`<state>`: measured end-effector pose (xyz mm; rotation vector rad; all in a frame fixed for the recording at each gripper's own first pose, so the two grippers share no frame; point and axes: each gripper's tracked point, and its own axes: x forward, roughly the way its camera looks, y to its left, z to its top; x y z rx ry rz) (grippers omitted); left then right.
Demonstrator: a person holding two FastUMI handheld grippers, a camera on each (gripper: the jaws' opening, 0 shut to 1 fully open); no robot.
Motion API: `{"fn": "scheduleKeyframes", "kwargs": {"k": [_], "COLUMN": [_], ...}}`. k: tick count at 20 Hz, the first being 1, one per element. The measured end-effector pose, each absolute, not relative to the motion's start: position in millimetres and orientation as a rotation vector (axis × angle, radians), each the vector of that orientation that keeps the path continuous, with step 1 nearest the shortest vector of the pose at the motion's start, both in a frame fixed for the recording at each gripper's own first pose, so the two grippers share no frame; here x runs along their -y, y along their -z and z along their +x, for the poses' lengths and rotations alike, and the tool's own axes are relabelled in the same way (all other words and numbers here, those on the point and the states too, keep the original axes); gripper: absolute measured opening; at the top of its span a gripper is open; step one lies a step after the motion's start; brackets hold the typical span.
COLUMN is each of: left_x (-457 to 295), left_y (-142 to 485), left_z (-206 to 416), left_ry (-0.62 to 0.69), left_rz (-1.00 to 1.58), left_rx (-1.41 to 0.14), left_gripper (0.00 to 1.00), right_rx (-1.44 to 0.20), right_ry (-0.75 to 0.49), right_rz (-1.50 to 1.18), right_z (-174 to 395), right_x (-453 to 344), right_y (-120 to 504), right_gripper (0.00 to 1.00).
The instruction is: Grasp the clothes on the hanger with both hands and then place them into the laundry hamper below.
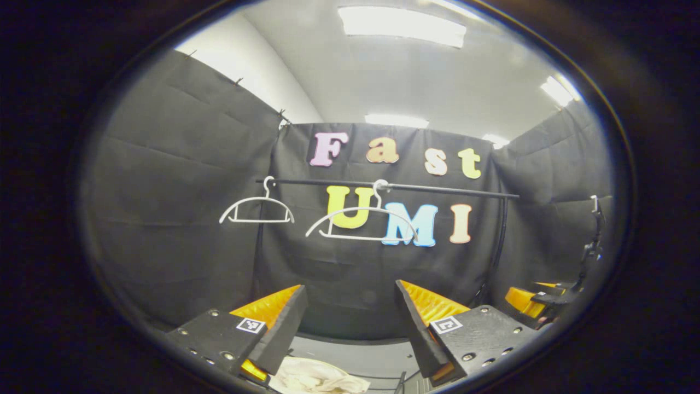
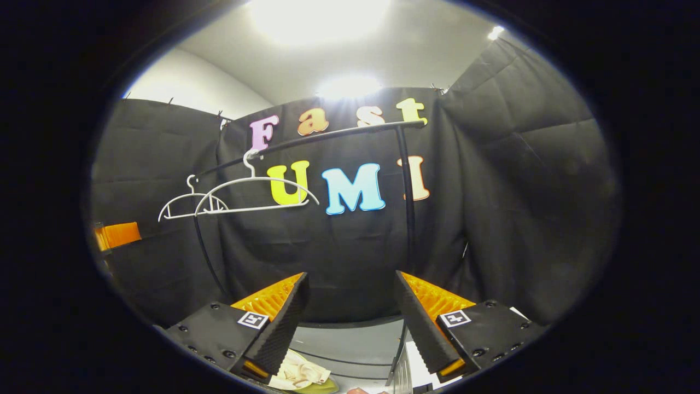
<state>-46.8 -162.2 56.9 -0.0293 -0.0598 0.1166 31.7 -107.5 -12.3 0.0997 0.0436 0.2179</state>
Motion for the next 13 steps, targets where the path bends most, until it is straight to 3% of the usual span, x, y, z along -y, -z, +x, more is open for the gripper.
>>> {"fn": "scheduleKeyframes", "kwargs": {"k": [2, 5, 12, 13], "left_x": [159.9, 145.6, 136.5, 138.3], "left_y": [-65.4, -60.9, -43.1, -42.0], "left_z": [-58.9, -72.9, -71.6, -70.1], "left_ry": [-0.124, -0.155, -0.135, -0.126], "left_rz": [-0.034, -0.05, 0.005, 0.009], "left_rx": [0.08, 0.065, 0.02, 0.02], "left_gripper": [0.91, 0.91, 0.91, 0.91], "right_rx": [-0.056, -0.04, -0.078, -0.078], "right_ry": [-0.214, -0.172, -0.1, -0.098], "right_rz": [0.103, 0.064, 0.073, 0.066], "right_z": [24.2, 19.3, 19.8, 20.3], "right_x": [114.6, 133.8, 141.0, 138.6], "right_y": [15.2, 23.8, 39.7, 40.9], "right_gripper": [0.98, 0.98, 0.98, 0.92]}}
